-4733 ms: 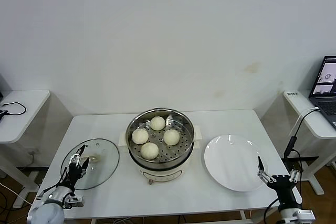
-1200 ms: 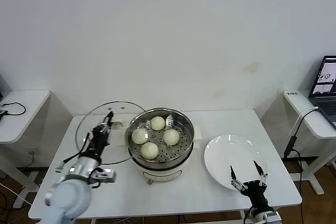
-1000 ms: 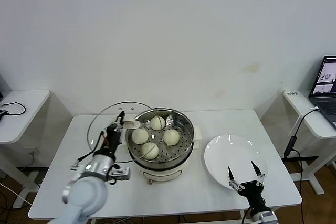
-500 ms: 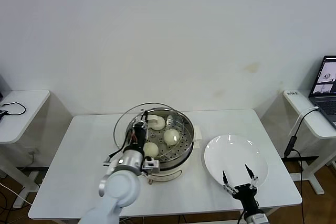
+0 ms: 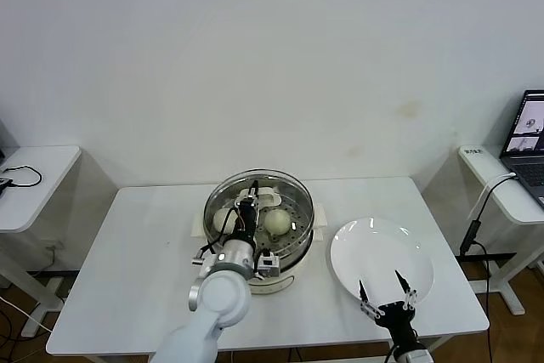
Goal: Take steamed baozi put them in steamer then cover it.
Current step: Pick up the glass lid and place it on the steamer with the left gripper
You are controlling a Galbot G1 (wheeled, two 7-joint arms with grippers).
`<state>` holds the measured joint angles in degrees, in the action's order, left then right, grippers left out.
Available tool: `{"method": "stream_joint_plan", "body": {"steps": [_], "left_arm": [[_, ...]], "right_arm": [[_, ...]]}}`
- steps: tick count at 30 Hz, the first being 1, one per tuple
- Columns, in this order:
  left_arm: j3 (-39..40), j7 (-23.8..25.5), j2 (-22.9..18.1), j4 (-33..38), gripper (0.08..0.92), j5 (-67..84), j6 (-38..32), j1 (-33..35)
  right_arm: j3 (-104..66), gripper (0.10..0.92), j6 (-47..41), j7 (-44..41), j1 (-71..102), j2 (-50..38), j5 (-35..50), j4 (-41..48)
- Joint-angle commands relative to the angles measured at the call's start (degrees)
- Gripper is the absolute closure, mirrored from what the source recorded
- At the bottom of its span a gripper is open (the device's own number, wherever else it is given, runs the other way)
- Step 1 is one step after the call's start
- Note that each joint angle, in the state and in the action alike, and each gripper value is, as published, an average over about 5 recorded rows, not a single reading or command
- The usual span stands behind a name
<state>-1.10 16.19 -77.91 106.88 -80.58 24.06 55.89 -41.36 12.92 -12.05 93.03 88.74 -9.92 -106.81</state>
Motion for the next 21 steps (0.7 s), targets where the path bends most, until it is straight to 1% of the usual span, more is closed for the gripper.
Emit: {"method": "stream_joint_plan", "body": {"steps": [1,11,21], "left_arm": [[0.04,-0.24,-1.83,-3.27,0.865,-1.59,-0.11,-0.79],[-0.82,-0.53,-1.73,-3.25,0.865,-2.39,-0.87,0.15],[-0.6,-0.57,-2.61,-2.21,0.865,-2.81,-1.04,1.15]], "right_arm": [[-0.12,0.203,-0.02,-0.05,0.06,-0.26,0.48,0.12],[0.38,0.203,-0.02,-0.17,0.29,-0.36,1.05,0.09],[0.8,0.203,0.06,-0.14,0.45,-0.21,0.84,0.02]]}}
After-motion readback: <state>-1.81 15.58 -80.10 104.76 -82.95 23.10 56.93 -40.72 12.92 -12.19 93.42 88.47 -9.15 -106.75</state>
